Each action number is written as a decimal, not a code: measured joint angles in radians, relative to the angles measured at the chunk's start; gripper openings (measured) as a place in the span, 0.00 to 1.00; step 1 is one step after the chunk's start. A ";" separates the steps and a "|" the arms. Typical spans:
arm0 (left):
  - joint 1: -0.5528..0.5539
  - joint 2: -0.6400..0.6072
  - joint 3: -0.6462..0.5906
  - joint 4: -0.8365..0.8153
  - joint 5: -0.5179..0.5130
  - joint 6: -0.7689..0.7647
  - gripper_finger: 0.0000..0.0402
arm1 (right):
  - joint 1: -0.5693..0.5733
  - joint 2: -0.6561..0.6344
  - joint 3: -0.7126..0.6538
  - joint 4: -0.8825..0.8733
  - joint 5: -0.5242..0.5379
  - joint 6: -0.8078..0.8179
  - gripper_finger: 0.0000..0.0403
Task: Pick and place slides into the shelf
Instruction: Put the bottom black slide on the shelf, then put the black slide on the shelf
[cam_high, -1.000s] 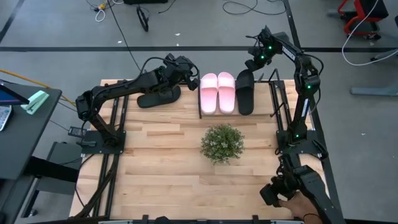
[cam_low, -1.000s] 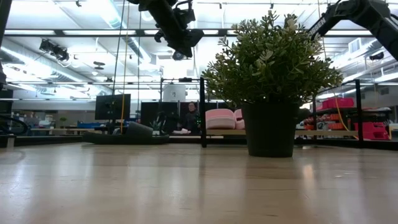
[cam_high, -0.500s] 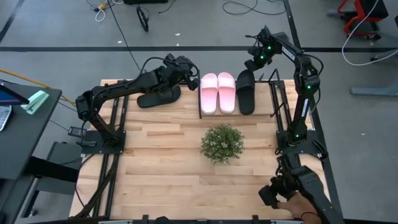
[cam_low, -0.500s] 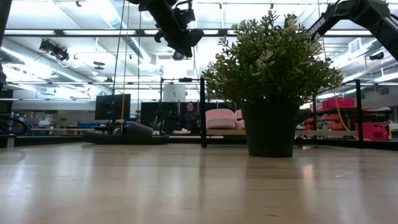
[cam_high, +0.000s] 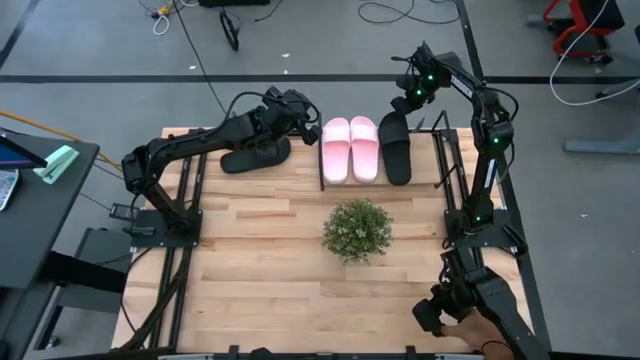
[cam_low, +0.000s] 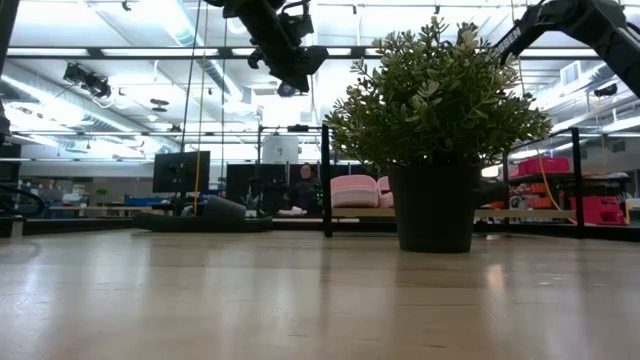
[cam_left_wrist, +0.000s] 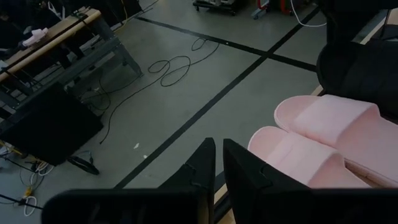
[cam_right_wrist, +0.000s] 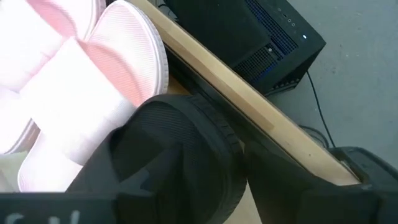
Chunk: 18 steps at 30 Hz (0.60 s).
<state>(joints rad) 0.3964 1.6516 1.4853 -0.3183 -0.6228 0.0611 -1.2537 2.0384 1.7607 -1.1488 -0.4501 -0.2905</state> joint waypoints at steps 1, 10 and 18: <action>0.000 0.000 0.000 0.000 0.000 0.000 0.08 | 0.000 0.000 0.000 0.000 0.001 0.000 0.43; 0.000 0.000 0.000 0.000 0.000 0.002 0.09 | 0.001 0.000 0.000 0.012 0.076 0.018 0.44; 0.000 0.001 0.000 0.000 0.000 0.002 0.09 | 0.003 0.000 0.000 0.024 0.077 0.035 0.45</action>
<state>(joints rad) 0.3964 1.6527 1.4853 -0.3183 -0.6228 0.0628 -1.2510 2.0384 1.7607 -1.1250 -0.3733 -0.2555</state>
